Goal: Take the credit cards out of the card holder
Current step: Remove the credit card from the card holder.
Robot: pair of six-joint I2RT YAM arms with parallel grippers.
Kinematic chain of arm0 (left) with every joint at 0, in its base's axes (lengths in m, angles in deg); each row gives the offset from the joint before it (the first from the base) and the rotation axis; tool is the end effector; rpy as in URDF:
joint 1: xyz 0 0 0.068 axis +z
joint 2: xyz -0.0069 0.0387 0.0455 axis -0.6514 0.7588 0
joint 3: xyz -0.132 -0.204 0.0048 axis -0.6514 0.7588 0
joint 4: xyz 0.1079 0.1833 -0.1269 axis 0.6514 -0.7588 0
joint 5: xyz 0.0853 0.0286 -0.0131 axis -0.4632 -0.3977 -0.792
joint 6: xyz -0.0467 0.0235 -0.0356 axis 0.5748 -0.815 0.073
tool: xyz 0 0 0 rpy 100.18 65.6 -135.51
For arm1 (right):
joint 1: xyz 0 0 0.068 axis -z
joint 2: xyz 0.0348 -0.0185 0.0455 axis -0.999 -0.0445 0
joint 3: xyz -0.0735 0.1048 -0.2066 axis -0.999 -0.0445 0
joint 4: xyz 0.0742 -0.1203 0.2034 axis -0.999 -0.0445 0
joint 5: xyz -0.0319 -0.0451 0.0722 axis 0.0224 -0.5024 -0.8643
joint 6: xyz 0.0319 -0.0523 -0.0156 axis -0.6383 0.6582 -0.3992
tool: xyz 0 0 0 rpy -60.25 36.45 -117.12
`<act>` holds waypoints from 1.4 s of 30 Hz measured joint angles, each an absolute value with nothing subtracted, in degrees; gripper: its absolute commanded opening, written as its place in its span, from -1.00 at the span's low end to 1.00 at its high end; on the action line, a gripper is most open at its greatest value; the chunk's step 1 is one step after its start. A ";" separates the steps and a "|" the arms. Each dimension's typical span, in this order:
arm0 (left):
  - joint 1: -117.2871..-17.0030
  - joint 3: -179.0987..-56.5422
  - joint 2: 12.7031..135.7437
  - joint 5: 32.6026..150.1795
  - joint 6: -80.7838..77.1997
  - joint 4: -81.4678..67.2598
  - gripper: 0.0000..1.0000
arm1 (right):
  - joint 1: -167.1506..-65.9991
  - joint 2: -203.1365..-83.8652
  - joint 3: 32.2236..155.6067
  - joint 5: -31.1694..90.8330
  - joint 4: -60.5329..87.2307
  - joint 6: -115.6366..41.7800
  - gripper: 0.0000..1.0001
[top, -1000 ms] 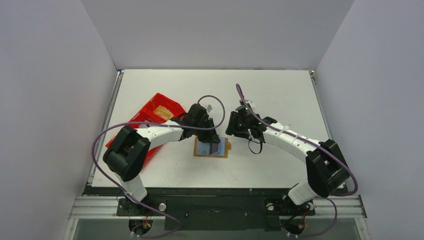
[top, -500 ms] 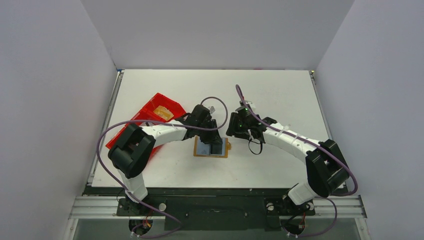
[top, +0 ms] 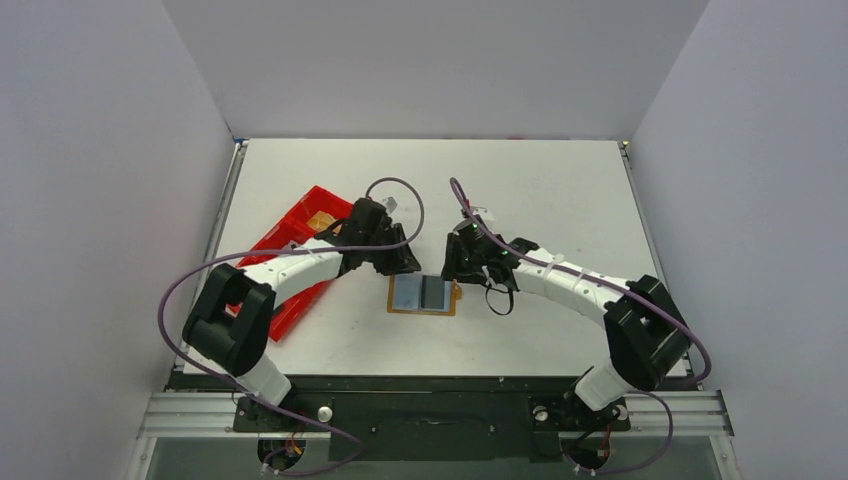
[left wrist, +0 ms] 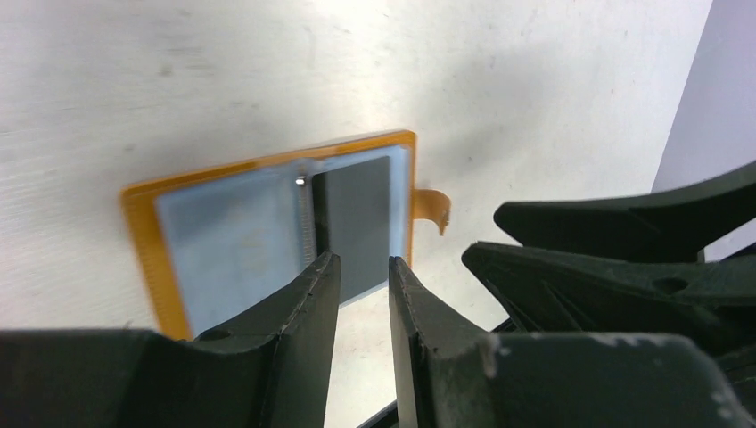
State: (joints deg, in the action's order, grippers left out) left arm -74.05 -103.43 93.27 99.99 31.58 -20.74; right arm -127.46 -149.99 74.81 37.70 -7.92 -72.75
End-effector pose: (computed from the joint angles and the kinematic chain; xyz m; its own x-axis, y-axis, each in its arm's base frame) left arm 0.2752 -0.1983 0.1666 -0.9267 -0.1987 -0.3189 0.0473 0.7801 -0.6238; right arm 0.2393 0.2007 0.1813 -0.8837 0.1425 -0.4459 -0.0579 0.9119 0.4063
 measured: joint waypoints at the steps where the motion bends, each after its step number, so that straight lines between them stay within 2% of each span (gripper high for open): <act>1: -72.98 -102.71 92.31 99.93 31.42 -20.82 -0.51 | -128.18 -150.45 75.32 37.79 -7.99 -72.77 -0.19; 13: -69.81 -98.36 89.75 99.86 30.92 -21.70 -0.51 | -134.01 -157.55 79.54 37.64 -8.05 -73.01 -0.30; 33: -70.25 -98.36 89.93 100.56 30.92 -21.63 -0.51 | -129.77 -159.83 76.89 37.37 -7.57 -72.81 -0.41; 42: -71.50 -98.36 92.33 101.30 30.94 -21.39 -0.51 | -129.42 -160.72 76.34 37.31 -6.59 -72.75 -0.72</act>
State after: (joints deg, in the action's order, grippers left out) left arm -71.50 -98.36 92.33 101.30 30.94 -21.39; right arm -129.42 -160.72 76.34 37.31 -6.59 -72.75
